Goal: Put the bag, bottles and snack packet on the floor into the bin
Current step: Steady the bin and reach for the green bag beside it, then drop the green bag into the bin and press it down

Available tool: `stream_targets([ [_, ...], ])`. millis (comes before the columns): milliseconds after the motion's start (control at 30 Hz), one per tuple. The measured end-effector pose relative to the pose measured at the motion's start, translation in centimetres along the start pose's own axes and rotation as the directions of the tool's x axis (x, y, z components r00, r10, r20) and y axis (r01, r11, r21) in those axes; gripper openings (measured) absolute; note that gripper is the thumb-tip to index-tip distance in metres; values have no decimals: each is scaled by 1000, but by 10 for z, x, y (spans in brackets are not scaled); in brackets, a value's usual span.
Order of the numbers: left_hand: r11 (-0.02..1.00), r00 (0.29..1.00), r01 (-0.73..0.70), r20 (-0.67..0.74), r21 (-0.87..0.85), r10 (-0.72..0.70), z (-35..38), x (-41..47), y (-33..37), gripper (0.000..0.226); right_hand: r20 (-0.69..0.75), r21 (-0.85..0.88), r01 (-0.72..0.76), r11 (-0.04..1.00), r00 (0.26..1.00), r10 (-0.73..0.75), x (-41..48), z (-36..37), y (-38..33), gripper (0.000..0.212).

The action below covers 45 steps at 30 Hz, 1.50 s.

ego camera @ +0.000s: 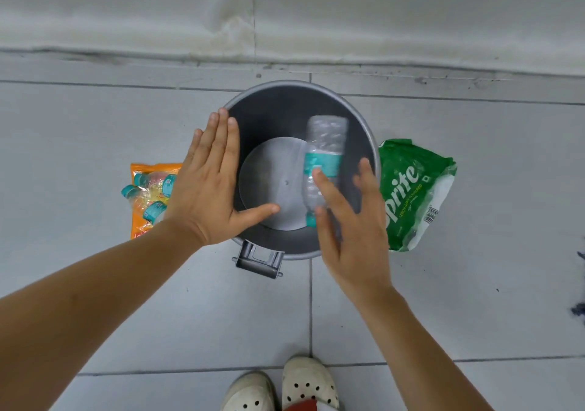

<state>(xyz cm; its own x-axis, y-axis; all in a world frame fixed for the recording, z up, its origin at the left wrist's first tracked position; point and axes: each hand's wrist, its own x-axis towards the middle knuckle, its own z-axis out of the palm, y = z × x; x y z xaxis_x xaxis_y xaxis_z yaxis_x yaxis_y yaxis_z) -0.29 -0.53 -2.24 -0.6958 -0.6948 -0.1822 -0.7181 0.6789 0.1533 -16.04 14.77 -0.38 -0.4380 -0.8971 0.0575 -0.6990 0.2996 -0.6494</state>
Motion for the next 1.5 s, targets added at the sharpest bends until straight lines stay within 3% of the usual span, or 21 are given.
stream_targets([
  [100,1000,1000,-12,-6,-7,12,0,0,0,118,-216,23,-46,999,975,50,7,1,22,42],
  [200,1000,1000,-25,-6,-13,25,0,0,-1,119,-351,131,-271,954,887,300,9,3,63,41],
  [333,1000,1000,-20,-2,-5,20,0,0,-1,121,-306,125,-597,793,737,603,-3,14,126,43],
  [433,1000,1000,-27,-8,-8,27,0,0,0,121,-212,-38,-766,641,633,744,-18,22,161,46],
  [567,1000,1000,-29,-8,3,29,1,0,0,121,-191,-101,-869,485,495,848,-31,28,183,51],
  [800,999,1000,-25,-14,30,25,3,1,-1,119,-235,104,-912,396,364,901,-28,38,190,34],
  [967,1000,1000,-26,-8,16,27,2,0,-1,120,-336,378,-861,340,214,917,-27,25,170,22],
  [1100,999,999,-32,-2,-29,32,0,0,1,123,-415,569,-675,470,258,873,-22,-12,132,26],
  [1200,998,1000,-26,1,-58,26,-3,-1,1,124,-495,647,-457,610,357,792,-17,-54,92,32],
  [1333,992,999,-47,-22,-114,44,-2,-1,0,125,-607,428,-253,867,631,484,-14,-84,37,29],
  [1500,978,994,-90,-79,-189,77,3,-1,-3,129,-467,94,-243,965,846,259,-7,-64,-2,33],
])
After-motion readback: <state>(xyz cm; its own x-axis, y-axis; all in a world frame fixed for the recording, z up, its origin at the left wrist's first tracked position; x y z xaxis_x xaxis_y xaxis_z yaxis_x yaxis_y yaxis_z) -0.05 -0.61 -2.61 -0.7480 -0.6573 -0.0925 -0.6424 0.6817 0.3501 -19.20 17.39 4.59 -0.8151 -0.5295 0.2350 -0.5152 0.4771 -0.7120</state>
